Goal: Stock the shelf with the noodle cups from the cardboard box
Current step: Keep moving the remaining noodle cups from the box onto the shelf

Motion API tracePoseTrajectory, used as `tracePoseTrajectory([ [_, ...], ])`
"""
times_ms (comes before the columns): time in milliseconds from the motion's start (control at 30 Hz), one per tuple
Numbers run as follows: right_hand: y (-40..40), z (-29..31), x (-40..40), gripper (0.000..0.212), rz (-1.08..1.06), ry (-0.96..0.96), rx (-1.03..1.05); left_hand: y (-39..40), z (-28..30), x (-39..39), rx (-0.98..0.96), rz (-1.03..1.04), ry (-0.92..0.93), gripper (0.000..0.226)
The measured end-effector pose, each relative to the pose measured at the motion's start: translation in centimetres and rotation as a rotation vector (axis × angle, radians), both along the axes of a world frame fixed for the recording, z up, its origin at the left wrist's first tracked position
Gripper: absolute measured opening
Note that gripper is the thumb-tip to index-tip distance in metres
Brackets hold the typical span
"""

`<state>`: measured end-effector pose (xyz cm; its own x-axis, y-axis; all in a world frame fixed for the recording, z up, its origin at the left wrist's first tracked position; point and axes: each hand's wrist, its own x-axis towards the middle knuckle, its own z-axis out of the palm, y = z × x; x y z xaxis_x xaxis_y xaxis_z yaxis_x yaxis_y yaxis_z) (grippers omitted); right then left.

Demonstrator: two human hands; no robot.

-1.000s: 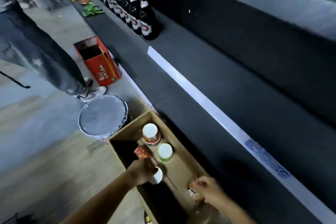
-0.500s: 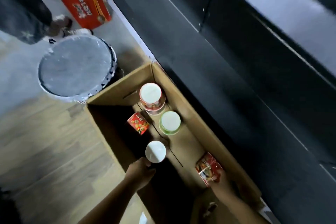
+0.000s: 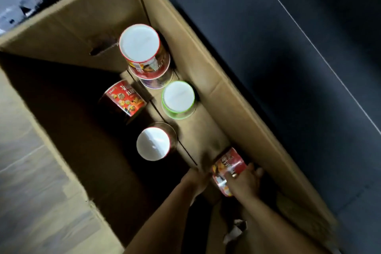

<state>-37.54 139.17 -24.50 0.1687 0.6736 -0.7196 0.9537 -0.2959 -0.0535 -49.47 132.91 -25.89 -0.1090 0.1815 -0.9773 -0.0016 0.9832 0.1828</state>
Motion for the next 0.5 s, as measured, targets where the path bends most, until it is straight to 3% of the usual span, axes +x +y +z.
tracePoseTrajectory([
  [100,0.1,-0.1,0.1,0.041,0.098,0.0,0.03,-0.3,-0.2,1.4,-0.023,0.32,-0.134,0.051],
  [167,0.2,-0.2,-0.1,0.04,0.079,0.053,-0.012,-0.5,0.1,1.9,-0.052,0.494,-0.236,0.037],
  [267,-0.6,-0.5,-0.2,0.032,-0.115,0.221,-0.169,-0.7,0.0,2.2,-0.076,0.665,-0.299,0.053],
  [333,-1.3,-0.6,-0.1,0.032,-0.181,0.279,-0.223,-0.5,0.5,2.3,-0.068,0.709,-0.308,0.064],
  [433,-1.5,0.2,0.2,0.029,-0.204,0.268,-0.072,-0.7,1.1,2.1,-0.064,0.675,-0.166,0.066],
  [500,-1.1,1.7,0.2,0.041,-0.178,0.213,-0.001,-1.2,2.0,1.8,-0.056,0.658,-0.138,0.059],
])
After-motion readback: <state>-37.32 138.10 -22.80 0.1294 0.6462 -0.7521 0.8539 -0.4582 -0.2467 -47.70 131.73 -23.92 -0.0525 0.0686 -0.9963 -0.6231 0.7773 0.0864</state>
